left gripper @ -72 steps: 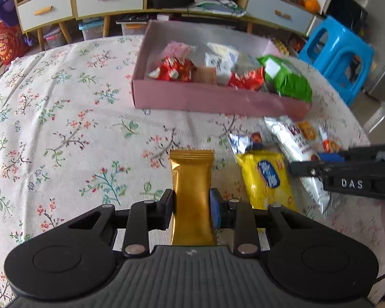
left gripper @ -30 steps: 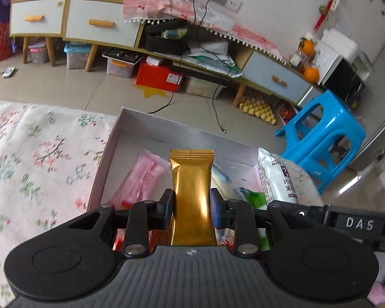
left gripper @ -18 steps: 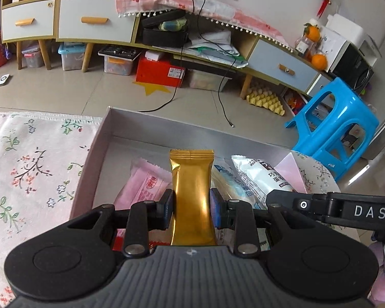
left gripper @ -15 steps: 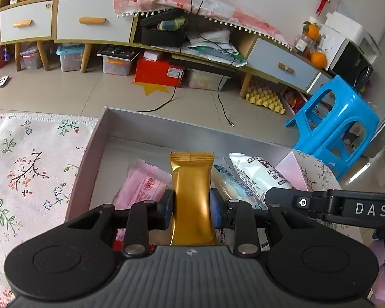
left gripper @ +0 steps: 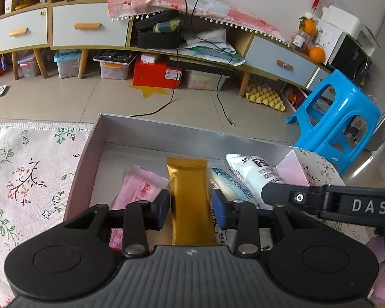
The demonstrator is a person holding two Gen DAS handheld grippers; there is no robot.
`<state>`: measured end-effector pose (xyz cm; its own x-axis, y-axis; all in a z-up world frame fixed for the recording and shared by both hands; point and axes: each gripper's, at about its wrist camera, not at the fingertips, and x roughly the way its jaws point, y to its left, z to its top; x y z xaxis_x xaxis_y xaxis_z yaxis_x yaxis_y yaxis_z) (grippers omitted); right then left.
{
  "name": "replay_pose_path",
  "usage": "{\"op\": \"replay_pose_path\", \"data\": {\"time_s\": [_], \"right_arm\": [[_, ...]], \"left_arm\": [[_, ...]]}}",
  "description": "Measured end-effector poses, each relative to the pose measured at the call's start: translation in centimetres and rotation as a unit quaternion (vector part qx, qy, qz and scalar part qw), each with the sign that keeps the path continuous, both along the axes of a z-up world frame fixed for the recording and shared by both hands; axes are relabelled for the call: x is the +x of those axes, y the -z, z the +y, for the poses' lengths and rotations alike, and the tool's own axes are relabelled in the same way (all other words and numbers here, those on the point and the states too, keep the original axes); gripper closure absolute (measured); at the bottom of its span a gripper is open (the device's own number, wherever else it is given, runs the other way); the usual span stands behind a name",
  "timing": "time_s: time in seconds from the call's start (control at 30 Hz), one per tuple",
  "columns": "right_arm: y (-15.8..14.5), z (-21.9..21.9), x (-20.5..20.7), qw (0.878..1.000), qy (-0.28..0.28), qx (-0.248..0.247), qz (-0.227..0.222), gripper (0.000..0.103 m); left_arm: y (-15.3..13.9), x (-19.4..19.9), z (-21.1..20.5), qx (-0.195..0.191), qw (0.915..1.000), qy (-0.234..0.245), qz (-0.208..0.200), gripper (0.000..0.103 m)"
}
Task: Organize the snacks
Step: 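Open both tools to release the gold bar and biscuit tube in the box, then withdraw both tools up from the pink box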
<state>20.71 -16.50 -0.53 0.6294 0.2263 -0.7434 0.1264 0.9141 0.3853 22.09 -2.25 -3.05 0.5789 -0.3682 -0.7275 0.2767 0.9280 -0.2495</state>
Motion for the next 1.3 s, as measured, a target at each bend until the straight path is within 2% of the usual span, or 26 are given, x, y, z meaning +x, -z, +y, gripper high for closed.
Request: {"op": "replay_pose_path", "data": {"time_s": [0.07,0.5,0.63,0.7,0.77,0.8,1.03,1.3], "right_arm": [[-0.3,0.0,0.0,1.000,-0.002,0.002,-0.005,0.050],[-2.9,-0.3,-2.3,1.000,-0.008,-0.003,-0.025,0.036],[-4.1,-0.7,-4.1,0.999,-0.009,-0.009,-0.030,0.035],[-4.7,-0.7,-5.0,0.999,-0.009,-0.015,-0.034,0.032],[-5.3,-0.8,-6.1,0.999,-0.008,-0.020,-0.037,0.021],[-5.5,-0.8,-6.6,0.999,-0.007,-0.021,-0.039,0.020],[-6.1,-0.5,-9.7,0.998,-0.017,-0.045,-0.042,0.016],[-5.6,-0.7,-12.8,0.996,-0.023,-0.071,-0.041,0.014]], "left_arm": [[0.0,0.0,0.0,0.000,1.0000,0.002,-0.002,0.062],[-1.4,-1.9,-0.1,-0.004,0.9999,0.004,-0.010,0.034],[-2.2,-3.2,0.3,-0.002,0.9999,0.006,-0.012,0.023],[-2.6,-4.0,0.4,0.001,0.9999,0.007,-0.015,0.020],[-2.9,-4.6,0.5,0.004,0.9999,0.008,-0.015,0.016],[-3.0,-5.0,0.5,0.005,0.9999,0.007,-0.013,0.013],[-3.6,-7.5,1.1,0.024,0.9996,0.008,-0.008,0.003],[-3.3,-9.8,1.1,0.050,0.9986,-0.004,0.016,0.001]]}}
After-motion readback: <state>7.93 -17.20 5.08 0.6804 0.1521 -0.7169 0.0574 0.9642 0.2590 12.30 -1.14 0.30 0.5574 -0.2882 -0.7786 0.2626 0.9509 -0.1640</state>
